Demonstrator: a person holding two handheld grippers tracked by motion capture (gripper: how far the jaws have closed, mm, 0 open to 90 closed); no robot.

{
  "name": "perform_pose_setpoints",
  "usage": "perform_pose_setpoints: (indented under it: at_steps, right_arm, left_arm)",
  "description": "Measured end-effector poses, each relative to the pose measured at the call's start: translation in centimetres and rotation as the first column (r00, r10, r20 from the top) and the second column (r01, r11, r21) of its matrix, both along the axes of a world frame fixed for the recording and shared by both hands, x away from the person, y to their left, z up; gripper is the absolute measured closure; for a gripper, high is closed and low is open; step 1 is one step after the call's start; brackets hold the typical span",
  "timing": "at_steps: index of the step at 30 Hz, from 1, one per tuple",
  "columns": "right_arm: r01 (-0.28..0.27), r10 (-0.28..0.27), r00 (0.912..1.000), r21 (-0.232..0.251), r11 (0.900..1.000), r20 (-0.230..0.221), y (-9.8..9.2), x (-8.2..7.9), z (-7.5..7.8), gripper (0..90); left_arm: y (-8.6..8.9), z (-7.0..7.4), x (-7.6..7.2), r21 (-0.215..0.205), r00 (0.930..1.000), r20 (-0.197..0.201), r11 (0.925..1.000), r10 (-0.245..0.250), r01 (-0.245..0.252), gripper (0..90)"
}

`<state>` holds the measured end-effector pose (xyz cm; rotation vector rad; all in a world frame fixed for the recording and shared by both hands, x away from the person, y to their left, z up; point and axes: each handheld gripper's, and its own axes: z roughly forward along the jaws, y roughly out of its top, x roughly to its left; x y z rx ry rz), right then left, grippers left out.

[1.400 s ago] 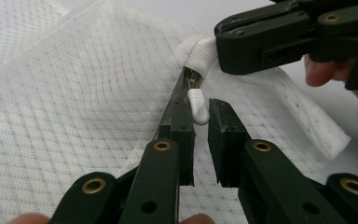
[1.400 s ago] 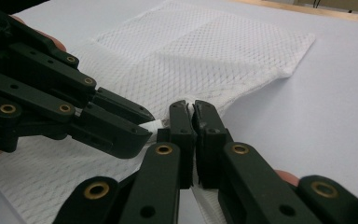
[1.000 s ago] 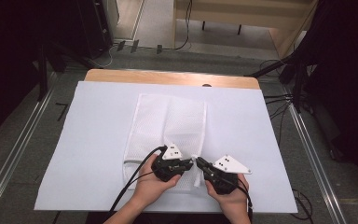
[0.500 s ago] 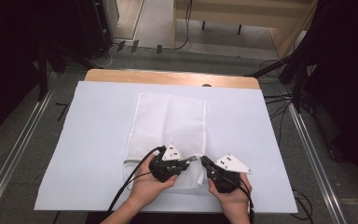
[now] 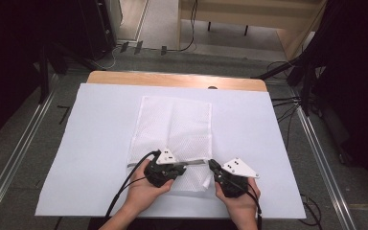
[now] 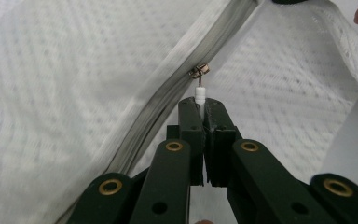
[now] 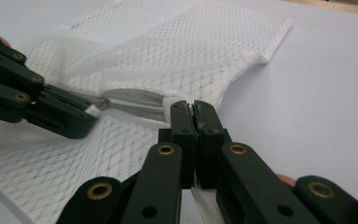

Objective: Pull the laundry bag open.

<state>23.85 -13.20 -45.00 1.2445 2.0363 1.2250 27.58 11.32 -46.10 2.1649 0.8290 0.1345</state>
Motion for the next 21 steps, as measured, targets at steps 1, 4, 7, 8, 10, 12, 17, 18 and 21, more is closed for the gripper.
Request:
perform_pose_setpoints:
  at_steps: [1,4,7,8,10,12,17,18,21]
  right_arm:
    - [0.008,-0.008,1.0,0.0,1.0,-0.003,-0.1,0.0,0.0,89.8]
    - [0.012,-0.012,0.9999,-0.001,1.0,-0.007,-0.3,0.2,-0.2,89.8]
    - [0.019,-0.019,0.9998,-0.005,1.0,-0.008,-0.3,0.2,-0.3,89.8]
    - [0.019,-0.019,0.9998,-0.005,1.0,-0.008,-0.3,0.2,-0.3,89.8]
    - [0.019,-0.019,0.9998,-0.011,1.0,-0.007,-0.3,0.3,-0.3,89.8]
    - [0.025,-0.025,0.9997,-0.012,1.0,-0.007,-0.4,0.3,-0.4,89.8]
    - [0.034,-0.034,0.9993,-0.017,0.999,-0.016,-0.6,0.5,-0.6,89.8]
    - [0.033,-0.034,0.9994,-0.019,0.999,-0.011,-0.7,0.5,-0.7,89.8]
    - [0.042,-0.042,0.999,-0.012,0.999,-0.017,-0.9,0.6,-0.7,89.8]
  left_arm:
    - [0.4,-0.1,0.0,-0.004,1.0,-0.004,1.0,0.008,-0.008,88.7]
    - [2.1,-0.2,-0.2,-0.009,0.9993,-0.014,0.9993,0.035,-0.035,88.7]
    - [3.5,-0.2,-0.5,-0.016,0.9983,-0.021,0.9984,0.054,-0.054,88.7]
    - [3.5,-0.2,-0.5,-0.016,0.9983,-0.021,0.9984,0.054,-0.054,88.7]
    - [4.5,-0.3,-0.7,-0.019,0.9971,-0.021,0.9971,0.074,-0.074,88.7]
    - [5.6,-0.3,-0.9,-0.021,0.9956,-0.029,0.9958,0.089,-0.09,88.7]
    - [8.9,-0.3,-1.4,-0.037,0.9883,-0.043,0.9883,0.146,-0.148,88.7]
    - [8.9,-0.3,-1.4,-0.037,0.9883,-0.043,0.9883,0.146,-0.148,88.7]
    - [10.6,0.0,-1.9,-0.035,0.9857,-0.034,0.9855,0.165,-0.166,88.7]
